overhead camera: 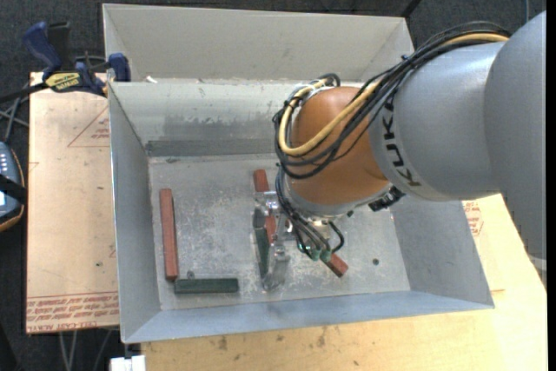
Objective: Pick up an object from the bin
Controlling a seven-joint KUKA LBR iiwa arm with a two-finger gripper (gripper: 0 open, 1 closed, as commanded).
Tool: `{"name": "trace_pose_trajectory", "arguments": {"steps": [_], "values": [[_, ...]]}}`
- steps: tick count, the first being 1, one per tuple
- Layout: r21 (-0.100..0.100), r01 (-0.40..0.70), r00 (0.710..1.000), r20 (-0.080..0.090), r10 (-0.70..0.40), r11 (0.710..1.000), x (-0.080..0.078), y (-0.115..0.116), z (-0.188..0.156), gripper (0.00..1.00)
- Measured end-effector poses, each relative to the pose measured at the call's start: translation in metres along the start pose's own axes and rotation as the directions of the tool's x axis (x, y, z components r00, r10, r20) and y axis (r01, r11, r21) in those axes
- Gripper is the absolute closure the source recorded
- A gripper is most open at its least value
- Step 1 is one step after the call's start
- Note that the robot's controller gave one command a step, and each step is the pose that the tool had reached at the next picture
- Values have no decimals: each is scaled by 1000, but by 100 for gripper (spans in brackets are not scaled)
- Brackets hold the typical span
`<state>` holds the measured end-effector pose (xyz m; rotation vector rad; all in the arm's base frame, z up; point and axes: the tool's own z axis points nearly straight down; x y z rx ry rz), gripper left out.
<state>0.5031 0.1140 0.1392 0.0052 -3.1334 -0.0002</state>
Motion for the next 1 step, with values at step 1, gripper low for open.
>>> {"name": "trace_pose_trajectory", "arguments": {"steps": [1], "values": [[-1, -3, 1000, 8, 3, 1000, -2, 0, -4, 0]]}}
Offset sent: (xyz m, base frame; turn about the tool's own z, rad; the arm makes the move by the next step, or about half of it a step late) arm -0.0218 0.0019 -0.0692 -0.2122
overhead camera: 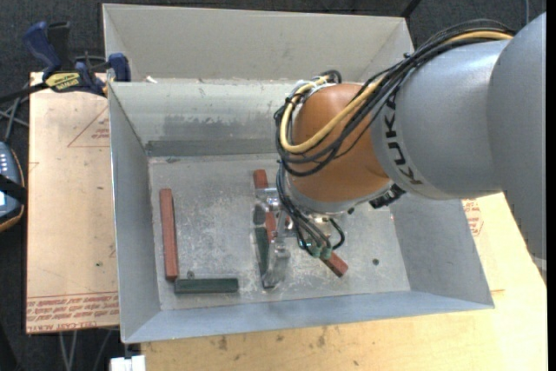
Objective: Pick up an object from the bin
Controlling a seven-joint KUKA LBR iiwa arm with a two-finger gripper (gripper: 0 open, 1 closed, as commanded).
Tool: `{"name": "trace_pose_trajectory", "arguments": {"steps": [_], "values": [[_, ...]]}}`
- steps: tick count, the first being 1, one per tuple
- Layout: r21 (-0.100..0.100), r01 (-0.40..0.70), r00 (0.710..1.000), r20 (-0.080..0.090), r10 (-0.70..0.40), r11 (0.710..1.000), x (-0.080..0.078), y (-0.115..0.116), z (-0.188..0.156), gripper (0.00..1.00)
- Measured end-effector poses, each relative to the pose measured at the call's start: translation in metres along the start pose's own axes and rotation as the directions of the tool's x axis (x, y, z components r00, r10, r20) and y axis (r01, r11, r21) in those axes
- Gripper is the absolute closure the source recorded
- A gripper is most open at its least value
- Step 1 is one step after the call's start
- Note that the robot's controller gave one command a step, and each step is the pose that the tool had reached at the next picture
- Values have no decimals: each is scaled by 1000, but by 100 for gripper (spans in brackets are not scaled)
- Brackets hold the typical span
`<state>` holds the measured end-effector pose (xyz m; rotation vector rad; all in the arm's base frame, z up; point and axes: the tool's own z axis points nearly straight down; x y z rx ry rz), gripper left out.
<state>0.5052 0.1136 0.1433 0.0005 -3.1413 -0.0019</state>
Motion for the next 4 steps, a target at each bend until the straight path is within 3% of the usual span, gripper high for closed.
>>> {"name": "trace_pose_trajectory", "arguments": {"steps": [1, 2, 3, 4], "values": [[0, 17, 1000, 4, -17, 1000, 1, 0, 4, 0], [0, 88, 996, 1, -88, 996, 17, -5, 41, 0], [0, 75, 997, 8, -75, 997, 23, 29, 61, 0], [-2, 78, 997, 7, -78, 997, 22, 41, 62, 0]]}}
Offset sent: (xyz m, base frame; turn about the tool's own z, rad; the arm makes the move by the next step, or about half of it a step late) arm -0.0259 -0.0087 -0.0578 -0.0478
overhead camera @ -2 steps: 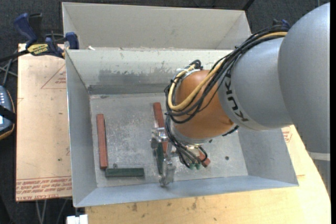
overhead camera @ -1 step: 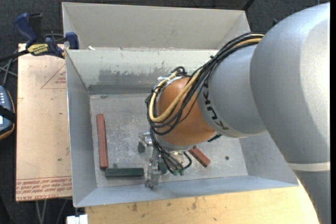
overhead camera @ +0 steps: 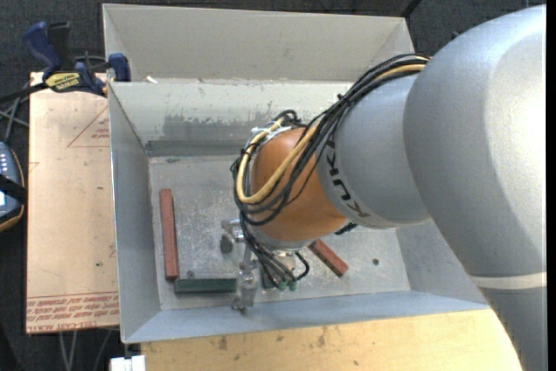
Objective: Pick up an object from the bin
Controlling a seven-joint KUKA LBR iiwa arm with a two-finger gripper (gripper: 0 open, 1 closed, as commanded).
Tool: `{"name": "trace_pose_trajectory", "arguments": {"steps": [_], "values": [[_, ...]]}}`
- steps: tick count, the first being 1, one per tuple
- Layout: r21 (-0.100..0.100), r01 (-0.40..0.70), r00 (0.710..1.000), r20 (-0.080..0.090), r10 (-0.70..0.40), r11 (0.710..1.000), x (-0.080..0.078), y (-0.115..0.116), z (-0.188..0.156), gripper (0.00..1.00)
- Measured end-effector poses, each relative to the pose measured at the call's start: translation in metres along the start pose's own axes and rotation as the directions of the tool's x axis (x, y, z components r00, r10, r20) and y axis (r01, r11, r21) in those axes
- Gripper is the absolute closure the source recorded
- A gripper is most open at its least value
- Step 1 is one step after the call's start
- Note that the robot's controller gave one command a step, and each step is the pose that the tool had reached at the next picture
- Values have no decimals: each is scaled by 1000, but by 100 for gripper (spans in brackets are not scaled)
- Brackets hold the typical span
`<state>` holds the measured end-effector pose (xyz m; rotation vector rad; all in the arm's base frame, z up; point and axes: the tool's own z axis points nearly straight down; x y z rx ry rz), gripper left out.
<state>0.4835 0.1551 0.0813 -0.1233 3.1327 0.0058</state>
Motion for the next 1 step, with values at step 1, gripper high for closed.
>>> {"name": "trace_pose_trajectory", "arguments": {"steps": [1], "values": [[0, 128, 992, -4, -128, 992, -6, 28, 11, 100]]}}
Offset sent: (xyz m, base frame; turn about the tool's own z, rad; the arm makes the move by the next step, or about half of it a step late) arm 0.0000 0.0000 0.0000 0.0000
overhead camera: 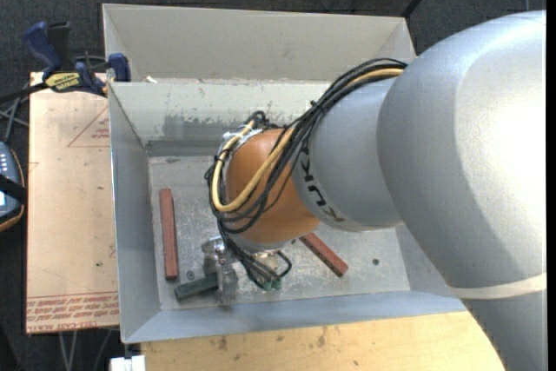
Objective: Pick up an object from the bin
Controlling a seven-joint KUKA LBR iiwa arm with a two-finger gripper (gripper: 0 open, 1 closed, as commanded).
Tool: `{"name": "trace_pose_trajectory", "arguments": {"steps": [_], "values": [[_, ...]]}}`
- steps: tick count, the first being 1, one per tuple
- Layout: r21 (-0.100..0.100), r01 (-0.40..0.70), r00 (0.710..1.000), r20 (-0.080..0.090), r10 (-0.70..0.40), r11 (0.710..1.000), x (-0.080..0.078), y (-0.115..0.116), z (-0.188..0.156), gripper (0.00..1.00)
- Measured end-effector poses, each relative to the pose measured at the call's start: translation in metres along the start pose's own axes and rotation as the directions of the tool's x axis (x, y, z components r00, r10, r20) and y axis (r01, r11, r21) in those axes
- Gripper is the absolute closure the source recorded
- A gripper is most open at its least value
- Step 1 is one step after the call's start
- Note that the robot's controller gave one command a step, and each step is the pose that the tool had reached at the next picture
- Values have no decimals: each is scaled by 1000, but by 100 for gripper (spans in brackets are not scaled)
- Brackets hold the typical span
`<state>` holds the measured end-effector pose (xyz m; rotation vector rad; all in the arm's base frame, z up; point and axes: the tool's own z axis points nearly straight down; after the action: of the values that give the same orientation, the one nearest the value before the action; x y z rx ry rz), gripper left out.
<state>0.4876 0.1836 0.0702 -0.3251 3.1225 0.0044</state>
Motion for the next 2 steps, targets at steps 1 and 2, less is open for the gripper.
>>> {"name": "trace_pose_trajectory", "arguments": {"steps": [1, 2], "values": [[0, 0, 1000, 0, 0, 1000, 0, 0, 0, 100], [2, 1, 1000, -9, -1, 1000, 10, -15, -51, 100]]}}
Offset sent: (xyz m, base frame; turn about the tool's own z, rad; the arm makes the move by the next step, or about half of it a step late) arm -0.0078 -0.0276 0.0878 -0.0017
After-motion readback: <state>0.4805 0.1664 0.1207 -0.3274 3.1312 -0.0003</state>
